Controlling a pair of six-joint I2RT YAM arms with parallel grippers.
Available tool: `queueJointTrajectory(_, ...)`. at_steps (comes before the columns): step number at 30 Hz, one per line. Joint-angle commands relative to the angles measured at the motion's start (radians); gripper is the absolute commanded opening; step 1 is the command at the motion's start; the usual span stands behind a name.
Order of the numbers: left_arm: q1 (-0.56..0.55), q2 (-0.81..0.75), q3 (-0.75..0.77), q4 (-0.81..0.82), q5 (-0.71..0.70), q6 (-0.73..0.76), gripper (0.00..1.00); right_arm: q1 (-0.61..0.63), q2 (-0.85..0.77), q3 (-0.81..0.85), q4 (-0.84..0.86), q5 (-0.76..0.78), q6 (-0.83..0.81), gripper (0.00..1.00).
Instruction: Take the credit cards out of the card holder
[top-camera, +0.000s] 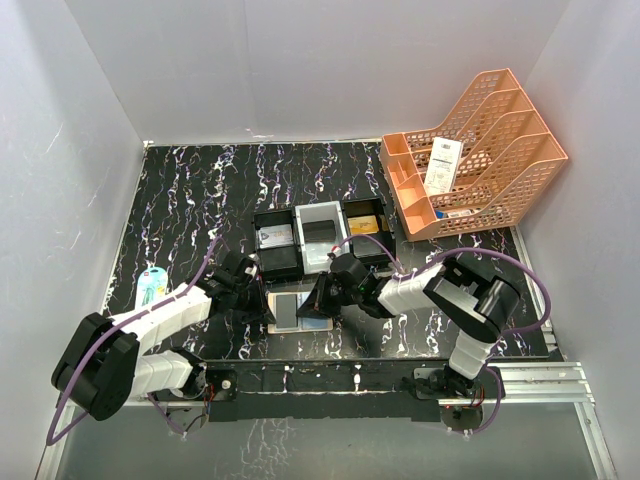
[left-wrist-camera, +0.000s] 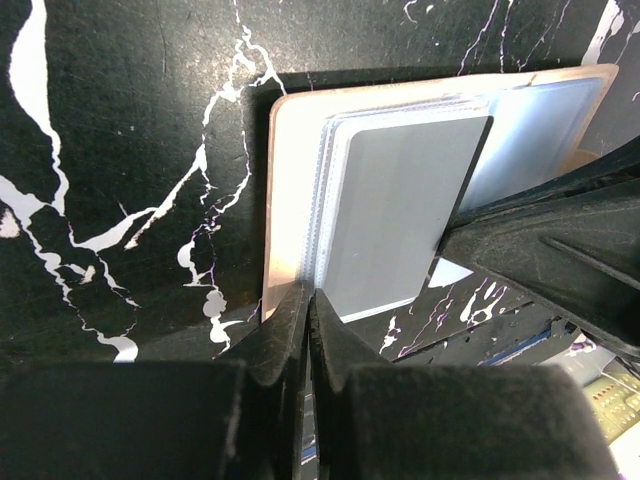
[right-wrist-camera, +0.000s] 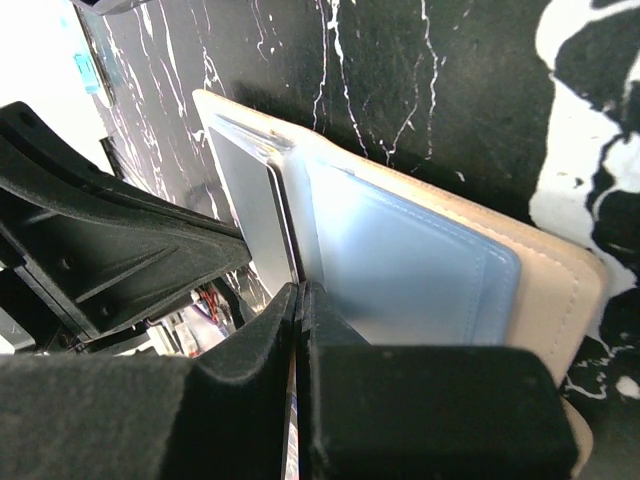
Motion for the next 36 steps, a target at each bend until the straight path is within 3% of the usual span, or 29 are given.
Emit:
queueJointTrajectory(1, -0.005, -0.001, -0.001, -0.038, -0.022, 0.007, 0.0, -0.015, -0.043, -0.011, 0.039, -0.011, 0.001, 0.0)
queueJointTrajectory(14, -0.005, -0.045, 0.02, -0.048, -0.02, 0.009, 0.0, -0.022, -0.047, -0.013, 0.019, -0.005, 0.0, 0.0)
queueJointTrajectory(20, -0.006, -0.103, 0.056, -0.023, -0.011, 0.009, 0.14, -0.022, -0.033, -0.006, 0.016, -0.011, 0.0, 0.0)
queueJointTrajectory(28, -0.006, -0.059, 0.085, 0.032, 0.026, 0.048, 0.18, -0.022, -0.032, -0.004, 0.007, -0.009, -0.001, 0.0)
queueJointTrajectory(36, -0.01, 0.07, 0.063, 0.04, 0.015, 0.03, 0.04, -0.022, -0.035, 0.0, -0.002, -0.009, -0.002, 0.0)
